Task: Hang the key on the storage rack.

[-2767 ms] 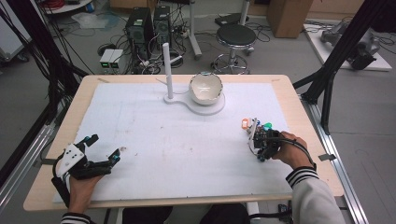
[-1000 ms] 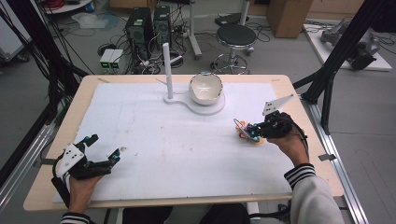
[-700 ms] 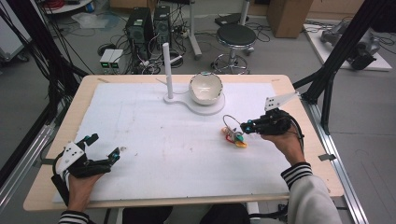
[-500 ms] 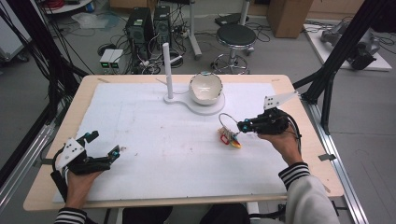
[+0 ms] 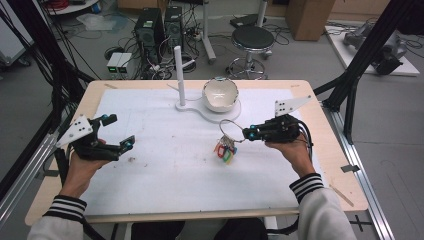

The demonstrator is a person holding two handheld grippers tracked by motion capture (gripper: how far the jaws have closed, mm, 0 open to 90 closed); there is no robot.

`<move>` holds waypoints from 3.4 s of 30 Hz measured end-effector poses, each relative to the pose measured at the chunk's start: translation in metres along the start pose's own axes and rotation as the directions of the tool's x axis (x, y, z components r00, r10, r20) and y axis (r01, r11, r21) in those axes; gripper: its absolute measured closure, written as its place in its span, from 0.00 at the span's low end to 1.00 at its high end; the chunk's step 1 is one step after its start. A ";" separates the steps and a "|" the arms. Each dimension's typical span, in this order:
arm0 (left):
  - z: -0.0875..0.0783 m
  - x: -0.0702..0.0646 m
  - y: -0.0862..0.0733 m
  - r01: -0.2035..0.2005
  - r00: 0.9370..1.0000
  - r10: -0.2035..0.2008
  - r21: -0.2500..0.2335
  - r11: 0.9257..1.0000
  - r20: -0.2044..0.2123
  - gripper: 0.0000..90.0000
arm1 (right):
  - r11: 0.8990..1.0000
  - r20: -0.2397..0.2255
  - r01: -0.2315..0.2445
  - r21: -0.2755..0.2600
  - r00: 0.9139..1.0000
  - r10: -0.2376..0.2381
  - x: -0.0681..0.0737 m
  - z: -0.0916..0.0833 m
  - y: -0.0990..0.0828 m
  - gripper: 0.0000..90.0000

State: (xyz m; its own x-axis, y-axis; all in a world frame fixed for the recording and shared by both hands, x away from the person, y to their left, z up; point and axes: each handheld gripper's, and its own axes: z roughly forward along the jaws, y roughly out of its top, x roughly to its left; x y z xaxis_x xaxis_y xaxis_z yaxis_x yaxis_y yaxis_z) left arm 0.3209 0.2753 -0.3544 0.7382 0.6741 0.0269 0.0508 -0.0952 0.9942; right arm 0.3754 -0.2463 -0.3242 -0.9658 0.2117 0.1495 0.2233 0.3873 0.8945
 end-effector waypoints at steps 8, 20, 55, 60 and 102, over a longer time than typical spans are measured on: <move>0.029 -0.006 0.027 -0.034 0.988 0.026 0.047 0.998 0.151 0.02 | 0.999 -0.036 0.031 -0.016 0.999 -0.031 0.005 0.011 0.009 0.98; 0.070 -0.020 0.043 -0.039 0.949 0.010 0.086 0.996 0.314 0.02 | 0.997 -0.085 0.071 -0.039 0.994 -0.074 0.009 0.028 0.024 0.98; 0.139 -0.053 0.051 -0.075 0.814 -0.048 0.187 0.980 0.579 0.57 | 0.995 -0.134 0.085 -0.049 0.987 -0.091 0.010 0.049 0.033 0.98; 0.139 -0.054 0.051 -0.088 0.816 -0.041 0.194 0.977 0.576 0.70 | 0.995 -0.130 0.085 -0.054 0.987 -0.092 0.010 0.048 0.033 0.98; 0.114 -0.012 0.079 -0.098 0.936 0.025 0.191 0.977 0.351 0.97 | 0.984 0.370 -0.030 -0.173 0.924 0.094 0.009 0.016 -0.022 0.01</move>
State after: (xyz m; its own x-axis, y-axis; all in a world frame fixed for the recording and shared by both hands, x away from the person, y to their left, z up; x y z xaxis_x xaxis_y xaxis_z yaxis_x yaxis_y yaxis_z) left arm 0.3924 0.1766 -0.2875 0.9283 0.3717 0.0137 0.1055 -0.2985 0.9486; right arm 0.3643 -0.2386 -0.3493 -0.8233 0.5638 0.0660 0.2265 0.2197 0.9489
